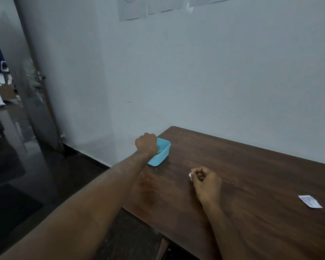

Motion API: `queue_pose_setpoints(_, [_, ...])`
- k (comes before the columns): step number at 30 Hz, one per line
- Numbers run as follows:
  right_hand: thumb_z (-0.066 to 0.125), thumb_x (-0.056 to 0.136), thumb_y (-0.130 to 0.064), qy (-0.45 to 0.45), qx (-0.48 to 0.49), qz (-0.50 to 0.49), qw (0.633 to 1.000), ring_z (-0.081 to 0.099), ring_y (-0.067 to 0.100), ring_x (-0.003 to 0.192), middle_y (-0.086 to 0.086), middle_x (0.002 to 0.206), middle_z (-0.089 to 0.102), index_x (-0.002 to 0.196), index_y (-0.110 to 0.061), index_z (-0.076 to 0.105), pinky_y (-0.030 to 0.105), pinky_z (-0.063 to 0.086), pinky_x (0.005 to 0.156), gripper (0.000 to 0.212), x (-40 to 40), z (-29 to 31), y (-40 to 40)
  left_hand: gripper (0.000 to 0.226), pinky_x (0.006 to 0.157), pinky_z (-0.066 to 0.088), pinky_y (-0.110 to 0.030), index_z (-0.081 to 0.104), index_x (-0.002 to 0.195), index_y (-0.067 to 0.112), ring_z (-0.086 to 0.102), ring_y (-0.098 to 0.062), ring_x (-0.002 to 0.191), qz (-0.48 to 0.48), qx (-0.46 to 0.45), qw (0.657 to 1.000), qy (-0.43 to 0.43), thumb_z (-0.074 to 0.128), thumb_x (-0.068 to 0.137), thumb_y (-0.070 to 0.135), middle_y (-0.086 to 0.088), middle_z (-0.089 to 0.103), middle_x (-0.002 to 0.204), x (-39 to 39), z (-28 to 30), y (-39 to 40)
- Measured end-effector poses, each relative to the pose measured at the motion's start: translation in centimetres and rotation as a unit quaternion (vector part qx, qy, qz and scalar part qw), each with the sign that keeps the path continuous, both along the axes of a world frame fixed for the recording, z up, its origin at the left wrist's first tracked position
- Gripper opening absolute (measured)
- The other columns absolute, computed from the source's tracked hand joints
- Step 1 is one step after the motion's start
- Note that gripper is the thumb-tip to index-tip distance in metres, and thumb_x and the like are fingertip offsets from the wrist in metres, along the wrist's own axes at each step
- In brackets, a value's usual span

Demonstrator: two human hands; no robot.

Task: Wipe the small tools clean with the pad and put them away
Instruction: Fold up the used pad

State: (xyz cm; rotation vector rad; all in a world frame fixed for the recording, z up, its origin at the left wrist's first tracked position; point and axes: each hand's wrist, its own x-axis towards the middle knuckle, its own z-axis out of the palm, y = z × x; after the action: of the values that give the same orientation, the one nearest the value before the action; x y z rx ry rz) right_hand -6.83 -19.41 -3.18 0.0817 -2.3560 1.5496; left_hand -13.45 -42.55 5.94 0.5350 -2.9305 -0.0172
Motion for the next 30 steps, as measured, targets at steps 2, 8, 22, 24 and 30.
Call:
queue_pose_setpoints(2, [0.079, 0.093, -0.012, 0.0, -0.005, -0.001, 1.0, 0.069, -0.005, 0.075, -0.016, 0.082, 0.075, 0.091, -0.026, 0.079, 0.003, 0.048, 0.064, 0.014, 0.1, 0.1, 0.1, 0.034, 0.084, 0.05, -0.031, 0.065, 0.13, 0.016, 0.069, -0.025, 0.115, -0.001, -0.023, 1.0, 0.0, 0.072, 0.098, 0.025, -0.006, 0.066, 0.124, -0.2, -0.2, 0.3])
queue_pose_setpoints(8, [0.078, 0.094, -0.012, -0.002, -0.022, -0.002, 1.0, 0.068, -0.008, 0.076, -0.017, 0.082, 0.075, 0.09, -0.026, 0.079, 0.005, 0.049, 0.064, 0.015, 0.2, 0.2, 0.3, 0.031, 0.083, 0.046, -0.031, 0.065, 0.128, 0.017, 0.069, -0.023, 0.115, -0.004, -0.038, 0.999, -0.007, 0.07, 0.099, 0.025, -0.004, 0.069, 0.123, 0.0, 0.1, 0.3])
queue_pose_setpoints(22, [0.081, 0.092, -0.017, 0.009, -0.052, -0.016, 0.998, 0.073, 0.002, 0.079, -0.014, 0.081, 0.076, 0.086, -0.032, 0.077, 0.027, 0.062, 0.078, 0.016, -0.3, 0.1, 0.5, 0.017, 0.074, 0.05, -0.035, 0.075, 0.113, 0.016, 0.071, -0.025, 0.095, -0.032, 0.051, 0.992, 0.107, 0.067, 0.099, 0.023, -0.006, 0.077, 0.11, 1.0, -0.2, 0.2])
queue_pose_setpoints(24, [0.081, 0.092, -0.018, 0.007, -0.076, -0.031, 0.997, 0.074, 0.003, 0.08, -0.014, 0.083, 0.078, 0.089, -0.03, 0.079, 0.03, 0.064, 0.08, 0.013, -0.6, 0.0, 0.7, 0.022, 0.073, 0.051, -0.034, 0.078, 0.117, 0.02, 0.07, -0.024, 0.1, -0.051, 0.061, 0.984, 0.157, 0.068, 0.1, 0.029, -0.004, 0.078, 0.113, 1.8, -0.6, 0.6])
queue_pose_setpoints(30, [0.083, 0.091, -0.012, 0.014, -0.221, -0.026, 0.975, 0.078, 0.01, 0.078, -0.008, 0.08, 0.08, 0.091, -0.027, 0.079, 0.024, 0.062, 0.075, 0.016, -0.1, -0.3, 1.1, 0.019, 0.086, 0.059, -0.04, 0.078, 0.118, 0.026, 0.062, -0.02, 0.116, -0.19, 0.123, 0.933, 0.281, 0.068, 0.102, 0.026, 0.006, 0.076, 0.113, 6.2, -2.7, 5.9])
